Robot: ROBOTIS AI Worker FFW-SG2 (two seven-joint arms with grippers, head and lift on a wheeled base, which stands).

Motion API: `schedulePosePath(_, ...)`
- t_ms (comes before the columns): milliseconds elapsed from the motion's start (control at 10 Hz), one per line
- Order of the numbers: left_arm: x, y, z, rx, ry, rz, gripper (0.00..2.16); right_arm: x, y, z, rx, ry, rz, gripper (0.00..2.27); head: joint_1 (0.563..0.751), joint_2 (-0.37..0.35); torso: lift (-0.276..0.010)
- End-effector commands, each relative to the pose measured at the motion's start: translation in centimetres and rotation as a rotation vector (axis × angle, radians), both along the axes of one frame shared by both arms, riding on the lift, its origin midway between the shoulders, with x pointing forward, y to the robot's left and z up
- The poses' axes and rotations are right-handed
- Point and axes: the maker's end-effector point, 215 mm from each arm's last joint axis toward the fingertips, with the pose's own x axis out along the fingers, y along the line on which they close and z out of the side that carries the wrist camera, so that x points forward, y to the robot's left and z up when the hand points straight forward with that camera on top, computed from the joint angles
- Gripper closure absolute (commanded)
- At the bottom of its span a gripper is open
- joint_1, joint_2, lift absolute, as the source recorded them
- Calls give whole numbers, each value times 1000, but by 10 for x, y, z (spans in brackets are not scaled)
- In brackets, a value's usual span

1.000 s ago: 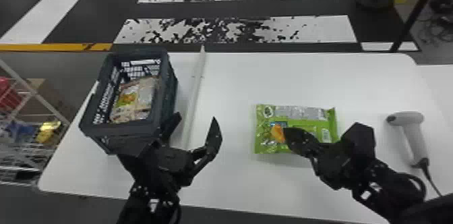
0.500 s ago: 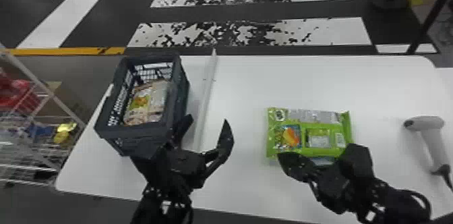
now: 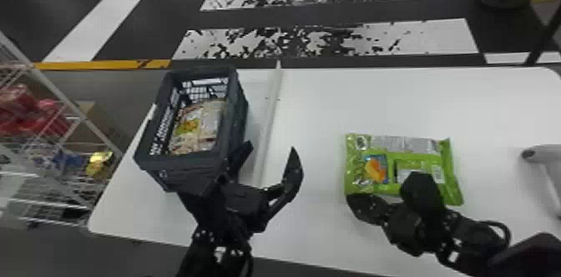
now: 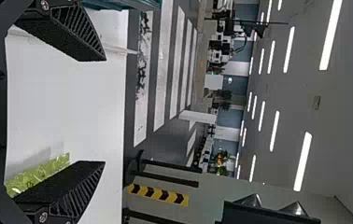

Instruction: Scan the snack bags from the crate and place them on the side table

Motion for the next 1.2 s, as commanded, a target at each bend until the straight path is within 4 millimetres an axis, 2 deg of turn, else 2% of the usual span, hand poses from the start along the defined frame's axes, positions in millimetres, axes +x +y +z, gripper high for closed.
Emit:
schedulePosePath(0, 0, 0, 0, 0, -1, 0, 87, 14, 2, 1, -1, -15, -14, 2263, 695, 219, -81)
schedulePosePath(400, -1, 1, 4, 0, -4, 0, 87, 70, -9, 5, -38, -116, -160, 2260, 695, 199, -81)
schedulePosePath(500, -2, 2, 4, 2, -3, 2, 87, 75, -13, 8, -39, -134, -196, 2263, 695, 193, -81)
schedulePosePath(700, -2, 2, 3, 4, 0, 1, 87, 52, 1, 16, -8, -142, -166, 2260, 695, 188, -81)
schedulePosePath(800, -2, 0, 4, 2, -1, -2, 87, 53, 3, 13, -20, -143, -162, 2263, 695, 201, -81)
schedulePosePath(1100, -5, 3, 5, 4, 0, 1, 87, 87, -3, 10, -63, -183, -215, 2263, 695, 203, -81)
